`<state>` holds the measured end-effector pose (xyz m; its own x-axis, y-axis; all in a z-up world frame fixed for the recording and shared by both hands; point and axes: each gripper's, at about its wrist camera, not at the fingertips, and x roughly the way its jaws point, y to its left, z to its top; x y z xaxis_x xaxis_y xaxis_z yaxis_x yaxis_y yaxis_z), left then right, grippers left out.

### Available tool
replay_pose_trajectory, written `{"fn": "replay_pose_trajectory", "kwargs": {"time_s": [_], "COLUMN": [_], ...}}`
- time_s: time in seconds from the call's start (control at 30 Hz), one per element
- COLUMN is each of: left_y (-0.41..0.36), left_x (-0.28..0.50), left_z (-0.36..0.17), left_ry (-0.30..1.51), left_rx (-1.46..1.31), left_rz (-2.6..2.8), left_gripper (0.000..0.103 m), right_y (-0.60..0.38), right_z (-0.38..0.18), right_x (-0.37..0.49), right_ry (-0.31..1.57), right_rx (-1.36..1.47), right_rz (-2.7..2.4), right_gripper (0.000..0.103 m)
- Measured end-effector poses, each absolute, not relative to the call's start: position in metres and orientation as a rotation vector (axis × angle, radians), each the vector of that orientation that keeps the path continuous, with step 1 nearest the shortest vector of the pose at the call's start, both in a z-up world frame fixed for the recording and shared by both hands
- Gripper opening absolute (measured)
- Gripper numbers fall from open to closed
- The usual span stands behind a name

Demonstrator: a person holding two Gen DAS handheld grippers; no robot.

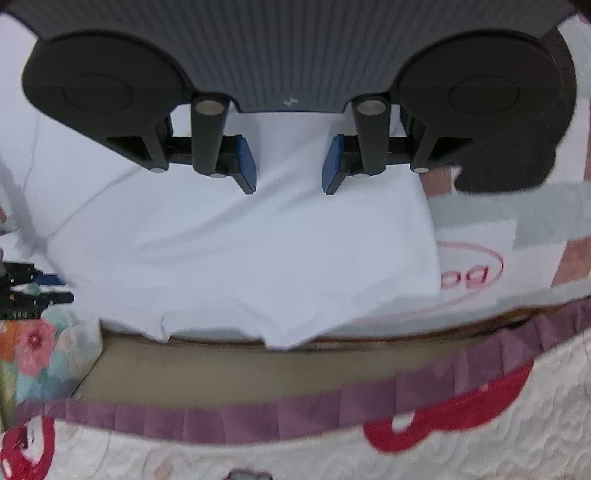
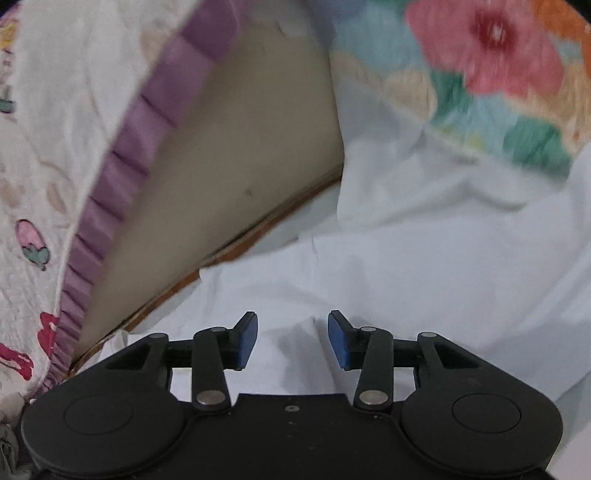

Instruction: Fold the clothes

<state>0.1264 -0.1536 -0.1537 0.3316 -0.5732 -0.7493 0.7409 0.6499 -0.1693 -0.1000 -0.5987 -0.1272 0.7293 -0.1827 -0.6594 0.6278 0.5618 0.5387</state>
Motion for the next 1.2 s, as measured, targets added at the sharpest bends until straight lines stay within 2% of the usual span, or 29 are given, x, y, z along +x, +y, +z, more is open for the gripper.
{"fn": "replay_pose_trajectory", "kwargs": {"time_s": [0.07, 0.17, 0.23, 0.43, 0.57, 0.7, 0.73, 0.8, 0.93, 0.97, 1.0, 1.1, 1.13, 1.17, 1.2], "left_y": [-0.149, -0.148, -0.149, -0.145, -0.148, -0.149, -0.148, -0.148, -0.148, -0.148, -0.148, -0.147, -0.146, -0.146, -0.145], "left_x": [0.121, 0.114, 0.112, 0.113, 0.113, 0.112, 0.112, 0.113, 0.11, 0.109, 0.108, 0.108, 0.108, 0.108, 0.108], "left_z": [-0.157, -0.158, -0.16, -0.16, -0.161, -0.161, -0.162, -0.162, -0.164, -0.164, -0.165, -0.166, -0.166, -0.166, -0.166], "left_ry": [0.864, 0.843, 0.828, 0.817, 0.82, 0.814, 0.811, 0.808, 0.794, 0.789, 0.785, 0.779, 0.778, 0.777, 0.774], "left_rx": [0.224, 0.274, 0.299, 0.292, 0.299, 0.313, 0.313, 0.311, 0.313, 0.315, 0.318, 0.317, 0.317, 0.318, 0.321], "left_rz": [-0.868, -0.87, -0.875, -0.873, -0.867, -0.871, -0.873, -0.875, -0.871, -0.87, -0.869, -0.871, -0.874, -0.877, -0.884], "left_gripper": [0.039, 0.039, 0.039, 0.039, 0.039, 0.039, 0.039, 0.04, 0.04, 0.04, 0.04, 0.04, 0.04, 0.04, 0.04], "right_y": [-0.597, -0.587, -0.574, -0.526, -0.481, -0.465, -0.467, -0.474, -0.485, -0.485, -0.488, -0.501, -0.508, -0.516, -0.524], "right_z": [-0.132, -0.131, -0.123, -0.087, -0.102, -0.127, -0.128, -0.124, -0.114, -0.112, -0.112, -0.115, -0.115, -0.115, -0.111], "right_x": [-0.094, -0.091, -0.091, -0.109, -0.126, -0.129, -0.131, -0.133, -0.129, -0.124, -0.12, -0.106, -0.101, -0.099, -0.1], "right_ry": [0.605, 0.581, 0.556, 0.419, 0.553, 0.724, 0.721, 0.672, 0.604, 0.604, 0.603, 0.585, 0.569, 0.547, 0.523], "right_rx": [0.856, 0.833, 0.757, 0.593, 0.517, 0.418, 0.436, 0.492, 0.56, 0.559, 0.572, 0.648, 0.693, 0.722, 0.73], "right_rz": [-0.513, -0.46, -0.429, -0.253, -0.086, -0.116, -0.121, -0.123, -0.121, -0.128, -0.139, -0.186, -0.202, -0.214, -0.222], "right_gripper": [0.046, 0.016, 0.009, 0.008, 0.008, 0.016, 0.019, 0.038, 0.046, 0.052, 0.062, 0.064, 0.062, 0.026, 0.003]}}
